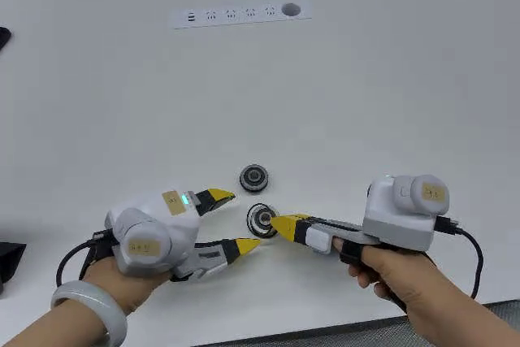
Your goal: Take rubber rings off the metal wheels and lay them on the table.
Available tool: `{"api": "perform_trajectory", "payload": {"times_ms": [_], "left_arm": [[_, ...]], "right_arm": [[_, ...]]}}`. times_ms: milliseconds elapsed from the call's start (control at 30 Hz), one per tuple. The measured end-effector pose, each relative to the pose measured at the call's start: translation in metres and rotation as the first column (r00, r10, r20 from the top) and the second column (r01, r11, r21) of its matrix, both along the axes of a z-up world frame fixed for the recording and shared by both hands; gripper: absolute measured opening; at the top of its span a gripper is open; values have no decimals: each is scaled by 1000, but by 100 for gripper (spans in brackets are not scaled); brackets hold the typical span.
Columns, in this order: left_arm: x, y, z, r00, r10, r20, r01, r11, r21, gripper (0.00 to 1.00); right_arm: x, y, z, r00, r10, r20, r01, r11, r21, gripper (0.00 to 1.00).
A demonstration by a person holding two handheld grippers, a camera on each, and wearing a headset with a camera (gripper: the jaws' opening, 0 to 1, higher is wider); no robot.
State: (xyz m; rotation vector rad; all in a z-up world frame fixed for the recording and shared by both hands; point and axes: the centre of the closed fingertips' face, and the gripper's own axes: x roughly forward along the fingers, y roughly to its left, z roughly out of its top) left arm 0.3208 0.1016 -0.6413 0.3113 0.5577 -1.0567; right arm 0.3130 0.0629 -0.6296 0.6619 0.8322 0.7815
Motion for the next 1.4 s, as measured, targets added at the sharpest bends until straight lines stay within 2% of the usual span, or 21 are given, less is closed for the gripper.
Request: {"api": "perform_trajectory", "payload": {"times_ms": [300,533,833,1100,1400], "left_arm": [[0,19,-4,998,61,-9,-61,998,0,59],[-1,31,-5,994,107,-18,-107,994,-7,68],[-3,37,-6,989,145,-26,-146,989,-12,76],[-6,41,-6,986,163,-36,-164,986,-18,77],[-6,44,-6,985,169,-38,-169,985,-15,76]], "right_arm": [[4,-19,9,998,-55,7,55,998,12,2],[10,-40,5,993,-117,0,117,993,1,2],[22,-58,2,984,-177,-5,177,984,-5,2],[34,-69,-13,972,-232,-34,231,972,-34,2],[41,-73,-27,965,-256,-53,251,964,-82,2]]}}
